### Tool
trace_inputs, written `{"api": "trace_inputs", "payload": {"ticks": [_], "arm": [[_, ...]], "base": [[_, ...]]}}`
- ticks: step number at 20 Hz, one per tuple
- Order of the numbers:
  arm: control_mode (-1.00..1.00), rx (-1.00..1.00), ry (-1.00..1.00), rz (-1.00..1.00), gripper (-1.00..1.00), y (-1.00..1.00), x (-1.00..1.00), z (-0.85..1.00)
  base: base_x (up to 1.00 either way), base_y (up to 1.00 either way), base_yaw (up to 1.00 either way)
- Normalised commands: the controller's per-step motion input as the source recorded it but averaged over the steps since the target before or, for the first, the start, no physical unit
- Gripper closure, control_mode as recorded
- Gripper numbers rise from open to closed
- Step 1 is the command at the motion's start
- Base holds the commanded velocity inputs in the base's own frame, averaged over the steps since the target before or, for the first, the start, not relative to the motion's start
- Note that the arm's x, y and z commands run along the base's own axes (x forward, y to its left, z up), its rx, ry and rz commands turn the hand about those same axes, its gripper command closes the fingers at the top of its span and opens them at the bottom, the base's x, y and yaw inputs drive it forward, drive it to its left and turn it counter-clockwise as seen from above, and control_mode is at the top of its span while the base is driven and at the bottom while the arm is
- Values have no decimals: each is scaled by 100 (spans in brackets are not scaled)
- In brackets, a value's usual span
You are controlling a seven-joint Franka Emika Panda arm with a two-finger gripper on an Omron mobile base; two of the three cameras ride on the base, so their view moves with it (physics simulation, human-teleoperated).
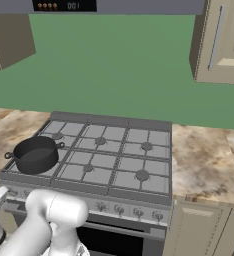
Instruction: Turn on the burner for the pot on the stove. Wait thirty seconds for the pot to heat up. Then add the bell pepper to the pot.
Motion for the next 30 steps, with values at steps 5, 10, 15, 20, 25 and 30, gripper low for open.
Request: {"api": "trace_inputs", "payload": {"ticks": [5, 10, 15, 20, 25, 30], "arm": [[-100, 12, -5, -12, -100, 0, -12, 47], [-100, 18, -8, -12, -100, 0, -12, 68], [-100, 18, -1, -6, -100, -3, -24, 59], [-100, 18, -2, -3, -100, -27, -15, 60], [-100, 16, 0, 0, -100, -32, -5, 65], [-100, 17, 0, 0, -100, -35, 0, 58]], "base": [[0, 0, 0], [0, 0, 0], [0, 0, 0], [0, 0, 0], [0, 0, 0], [0, 0, 0]]}}
